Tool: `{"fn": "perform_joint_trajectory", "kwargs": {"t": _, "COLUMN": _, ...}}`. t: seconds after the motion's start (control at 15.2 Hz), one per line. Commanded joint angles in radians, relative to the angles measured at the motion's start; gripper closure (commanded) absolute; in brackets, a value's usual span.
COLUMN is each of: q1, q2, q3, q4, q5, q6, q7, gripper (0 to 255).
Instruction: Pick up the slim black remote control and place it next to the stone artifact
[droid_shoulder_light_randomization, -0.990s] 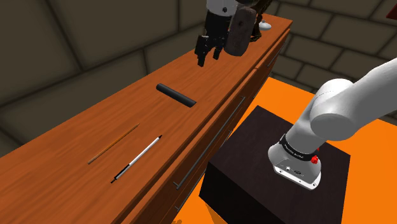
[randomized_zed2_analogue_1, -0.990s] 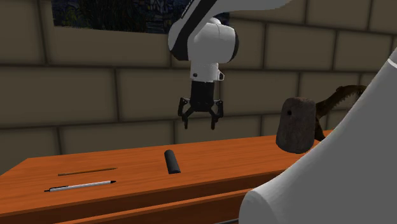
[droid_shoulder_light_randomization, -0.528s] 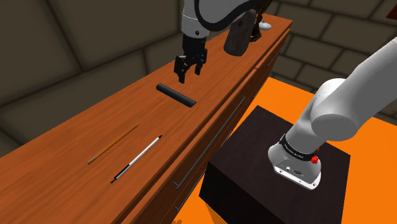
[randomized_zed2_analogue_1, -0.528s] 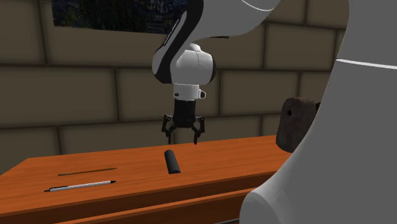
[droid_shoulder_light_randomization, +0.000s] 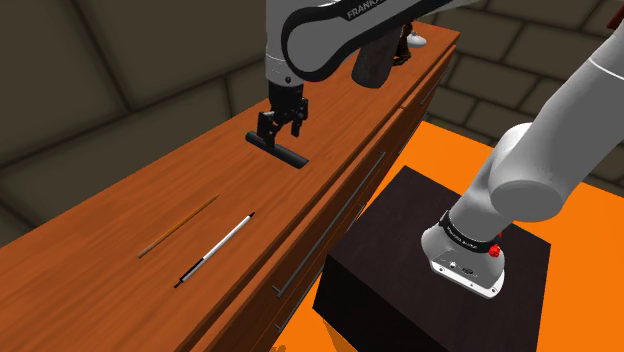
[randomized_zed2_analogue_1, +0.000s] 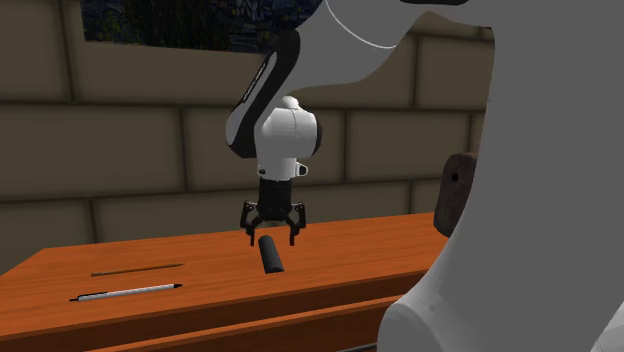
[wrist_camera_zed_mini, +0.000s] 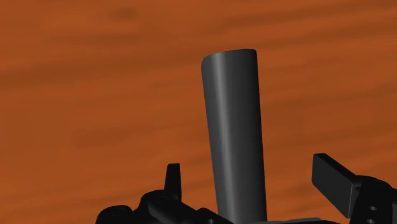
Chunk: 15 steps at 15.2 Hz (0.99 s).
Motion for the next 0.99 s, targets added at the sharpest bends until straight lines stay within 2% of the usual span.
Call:
{"fn": "perform_joint_trajectory", "kwargs": {"t": 0.0, "q1": 0.002, "q2": 0.016, "q3": 0.003, "q4": -0.013, "q5": -0.002, "q6": 0.029, "q7": 0.004, "gripper": 0}}
{"fn": "perform_joint_trajectory", "kwargs": {"t": 0.13, "q1": 0.004, "q2": 0.036, "q3": 0.005, "q4": -0.028, "q5": -0.006, "q6": 0.064, "q7": 0.007, "gripper": 0}}
{"fn": "perform_joint_trajectory", "kwargs": {"t": 0.66, "q1": 0.004, "q2": 0.036, "q3": 0.005, "q4": -0.028, "q5": -0.005, "q6": 0.064, "q7": 0.007, "gripper": 0}}
{"fn": "perform_joint_trajectory", "kwargs": {"t": 0.73, "q1": 0.004, "q2": 0.036, "q3": 0.005, "q4": -0.028, "q5": -0.005, "q6": 0.064, "q7": 0.007, "gripper": 255}}
{"fn": "perform_joint_trajectory", "kwargs": {"t": 0.92, "q1": 0.004, "q2": 0.037, "q3": 0.006, "q4": -0.026, "q5": -0.006, "q6": 0.063, "q7": 0.008, "gripper": 255}}
